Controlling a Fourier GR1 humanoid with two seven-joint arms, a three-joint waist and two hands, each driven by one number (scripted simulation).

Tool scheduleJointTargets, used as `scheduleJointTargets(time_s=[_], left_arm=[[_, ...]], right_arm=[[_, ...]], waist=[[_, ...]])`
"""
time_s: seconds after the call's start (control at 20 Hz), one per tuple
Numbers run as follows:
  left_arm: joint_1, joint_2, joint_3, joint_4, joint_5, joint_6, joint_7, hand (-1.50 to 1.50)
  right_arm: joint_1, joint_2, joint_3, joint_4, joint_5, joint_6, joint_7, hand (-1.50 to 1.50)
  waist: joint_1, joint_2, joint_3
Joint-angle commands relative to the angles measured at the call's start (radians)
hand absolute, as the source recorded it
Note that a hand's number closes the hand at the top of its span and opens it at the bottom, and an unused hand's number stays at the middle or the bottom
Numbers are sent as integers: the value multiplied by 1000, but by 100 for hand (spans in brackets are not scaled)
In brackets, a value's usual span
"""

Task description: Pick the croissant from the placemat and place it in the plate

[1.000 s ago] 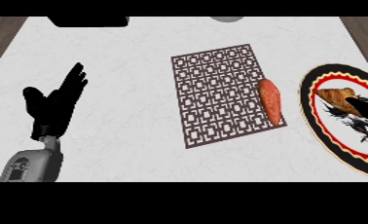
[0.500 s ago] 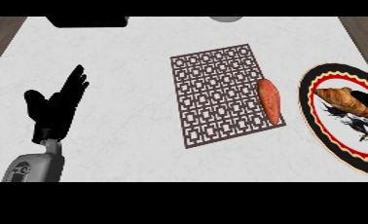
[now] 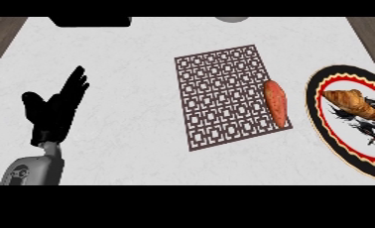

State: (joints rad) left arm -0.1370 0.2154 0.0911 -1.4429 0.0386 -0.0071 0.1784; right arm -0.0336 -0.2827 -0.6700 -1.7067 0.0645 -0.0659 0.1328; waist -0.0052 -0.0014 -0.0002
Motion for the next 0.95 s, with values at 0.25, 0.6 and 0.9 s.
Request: scheduleJointTargets(time_s=[0.25, 0.6, 0.9], left_arm=[[-62, 9, 41, 90, -4, -32, -39, 0], [-14, -19, 17, 16, -26, -18, 4, 0], [-1, -40, 5, 0, -49, -2, -5, 0]], right_arm=[[140, 24, -76, -20, -70, 50, -108, -150], [119, -112, -171, 83, -138, 109, -66, -150], [215, -103, -211, 155, -139, 189, -169, -150]], waist=[[0, 1, 0], [3, 1, 0], [2, 1, 0]])
